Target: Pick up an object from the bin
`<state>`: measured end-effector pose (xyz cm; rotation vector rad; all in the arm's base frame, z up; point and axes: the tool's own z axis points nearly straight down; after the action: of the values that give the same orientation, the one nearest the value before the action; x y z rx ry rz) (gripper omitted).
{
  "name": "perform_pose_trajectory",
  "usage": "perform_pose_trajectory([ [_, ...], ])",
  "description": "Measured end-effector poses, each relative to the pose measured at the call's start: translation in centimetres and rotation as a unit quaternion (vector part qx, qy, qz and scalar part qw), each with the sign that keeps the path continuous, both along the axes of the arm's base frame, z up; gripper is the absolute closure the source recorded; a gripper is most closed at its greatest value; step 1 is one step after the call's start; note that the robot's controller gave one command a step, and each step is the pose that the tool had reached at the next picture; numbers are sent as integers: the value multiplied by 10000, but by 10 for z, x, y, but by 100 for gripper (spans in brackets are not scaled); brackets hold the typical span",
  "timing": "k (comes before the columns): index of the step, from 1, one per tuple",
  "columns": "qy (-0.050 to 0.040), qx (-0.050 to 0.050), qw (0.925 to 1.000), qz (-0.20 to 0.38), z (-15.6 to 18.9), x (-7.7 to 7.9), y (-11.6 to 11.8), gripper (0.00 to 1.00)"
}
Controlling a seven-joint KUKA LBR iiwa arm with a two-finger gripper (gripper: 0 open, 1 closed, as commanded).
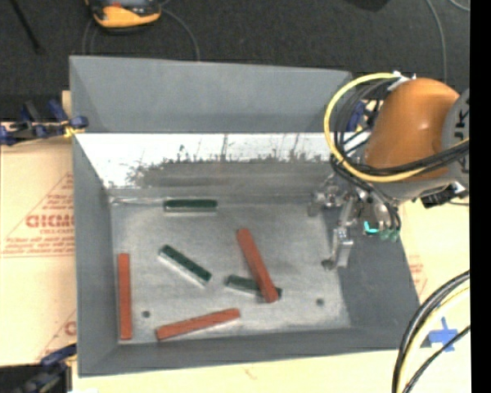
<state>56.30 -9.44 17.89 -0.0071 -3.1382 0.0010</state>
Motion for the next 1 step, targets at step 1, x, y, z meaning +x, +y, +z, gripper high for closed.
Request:
perform_pose_trajectory([
  [1,-19,-2,10000,4,3,1,0,0],
])
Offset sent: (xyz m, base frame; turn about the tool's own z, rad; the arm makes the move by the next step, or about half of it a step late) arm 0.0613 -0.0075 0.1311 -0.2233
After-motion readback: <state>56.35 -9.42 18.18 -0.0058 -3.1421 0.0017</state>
